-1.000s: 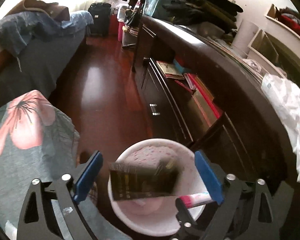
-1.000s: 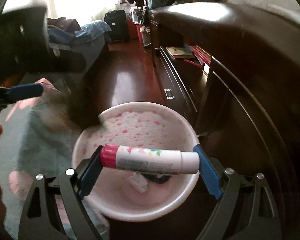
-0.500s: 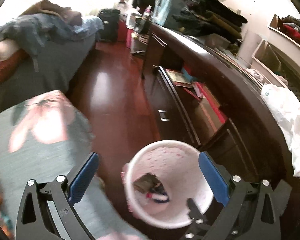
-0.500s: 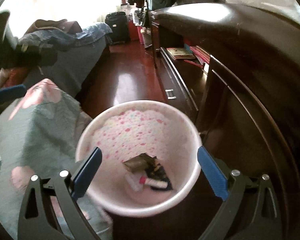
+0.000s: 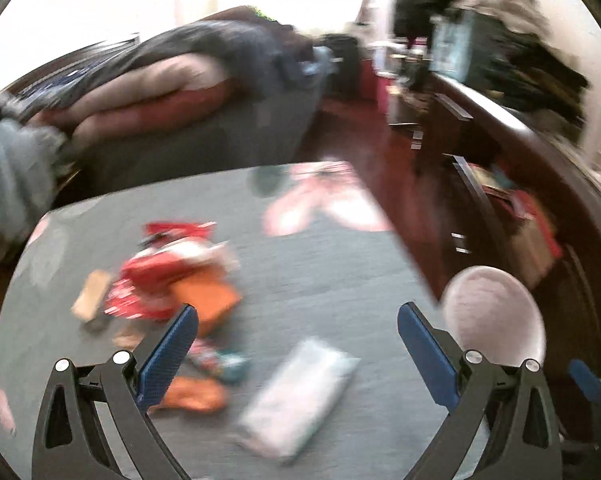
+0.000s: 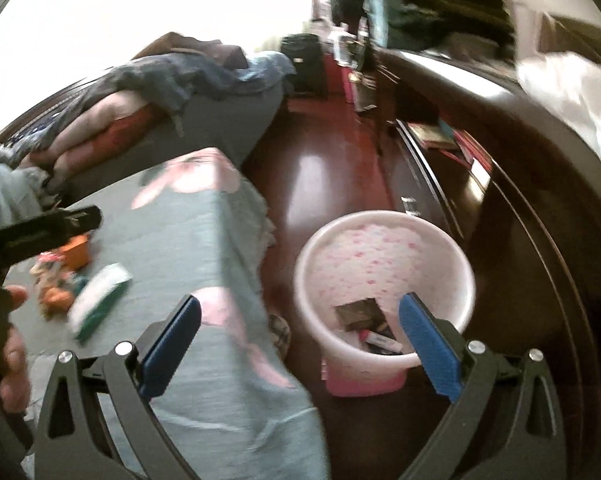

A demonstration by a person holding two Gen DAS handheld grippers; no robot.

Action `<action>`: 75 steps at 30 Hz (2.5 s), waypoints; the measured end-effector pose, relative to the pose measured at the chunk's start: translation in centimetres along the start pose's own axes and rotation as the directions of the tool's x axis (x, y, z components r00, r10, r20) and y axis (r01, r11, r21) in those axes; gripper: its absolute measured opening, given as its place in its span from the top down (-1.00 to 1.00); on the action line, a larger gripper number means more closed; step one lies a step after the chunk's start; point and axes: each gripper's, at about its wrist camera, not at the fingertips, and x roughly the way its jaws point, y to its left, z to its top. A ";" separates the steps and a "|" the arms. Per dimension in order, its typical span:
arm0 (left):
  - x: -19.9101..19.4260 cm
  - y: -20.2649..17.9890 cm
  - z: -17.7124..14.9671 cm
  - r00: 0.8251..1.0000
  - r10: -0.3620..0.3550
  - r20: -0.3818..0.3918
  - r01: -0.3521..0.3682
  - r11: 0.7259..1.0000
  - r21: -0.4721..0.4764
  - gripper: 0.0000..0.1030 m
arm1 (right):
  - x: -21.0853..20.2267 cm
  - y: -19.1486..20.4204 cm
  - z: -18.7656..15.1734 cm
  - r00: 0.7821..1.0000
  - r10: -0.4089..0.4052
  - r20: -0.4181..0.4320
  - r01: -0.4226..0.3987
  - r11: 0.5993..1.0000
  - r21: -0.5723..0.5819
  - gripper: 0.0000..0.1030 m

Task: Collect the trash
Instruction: 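Grasp the orange sponge with the left tool, then grasp the white wet-wipe packet with the right tool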

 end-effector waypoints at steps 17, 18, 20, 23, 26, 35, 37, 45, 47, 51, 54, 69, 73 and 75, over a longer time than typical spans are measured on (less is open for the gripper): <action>7.0 4.6 0.4 0.983 0.133 -0.129 -0.141 0.988 -0.056 0.31 | -0.3 7.4 0.8 0.996 0.089 0.002 -0.088 0.988 -0.127 -0.93; 6.5 5.1 0.3 0.987 0.103 -0.121 -0.113 0.991 -0.071 0.31 | -0.3 7.8 0.8 0.995 0.095 -0.001 -0.095 0.987 -0.132 -0.93; 5.0 6.3 0.0 0.996 0.044 -0.083 -0.053 0.992 -0.110 0.31 | -0.1 8.5 0.7 0.994 0.105 -0.008 -0.105 0.984 -0.142 -0.93; 2.7 8.4 -0.5 0.999 -0.040 -0.015 0.037 0.987 -0.155 0.31 | 0.1 9.7 0.4 0.993 0.112 -0.021 -0.114 0.980 -0.160 -0.93; 0.7 10.3 -0.9 0.995 -0.094 0.039 0.099 0.979 -0.180 0.31 | 0.2 10.7 0.2 0.992 0.123 -0.031 -0.126 0.977 -0.174 -0.93; -1.8 12.8 -1.5 0.977 -0.197 0.083 0.210 0.959 -0.191 0.31 | 0.7 12.9 0.1 0.988 0.143 -0.050 -0.150 0.970 -0.193 -0.93; -2.5 13.6 -1.8 0.979 -0.184 0.090 0.199 0.958 -0.206 0.31 | 0.9 13.3 0.1 0.988 0.144 -0.056 -0.152 0.969 -0.197 -0.93; -3.8 16.8 -3.2 0.987 -0.132 0.093 0.152 0.955 -0.255 0.31 | 5.3 16.4 -0.4 0.975 0.132 -0.179 -0.166 0.968 -0.187 -0.93; -3.9 17.4 -3.5 0.987 -0.130 0.091 0.150 0.953 -0.263 0.31 | 6.4 17.4 -0.7 0.971 0.117 -0.208 -0.157 0.970 -0.187 -0.93; -4.0 18.2 -3.8 0.987 -0.135 0.093 0.155 0.950 -0.271 0.31 | 8.0 18.9 -1.3 0.967 0.071 -0.246 -0.117 0.976 -0.181 -0.94; -4.2 18.4 -3.9 0.985 -0.138 0.099 0.160 0.950 -0.269 0.31 | 8.5 19.7 -1.3 0.972 0.031 -0.231 -0.075 0.980 -0.185 -0.94; -5.8 18.7 -4.3 0.980 -0.152 0.126 0.181 0.948 -0.261 0.31 | 5.2 17.8 -0.6 0.975 0.127 -0.182 -0.154 0.978 -0.141 0.06; -6.6 18.4 -4.2 0.979 -0.151 0.139 0.183 0.949 -0.257 0.31 | 3.5 16.6 -0.5 0.975 0.151 -0.163 -0.171 0.978 -0.116 0.06; -7.0 18.3 -4.2 0.979 -0.148 0.142 0.180 0.950 -0.253 0.31 | 2.7 16.1 -0.4 0.976 0.154 -0.153 -0.172 0.979 -0.112 0.06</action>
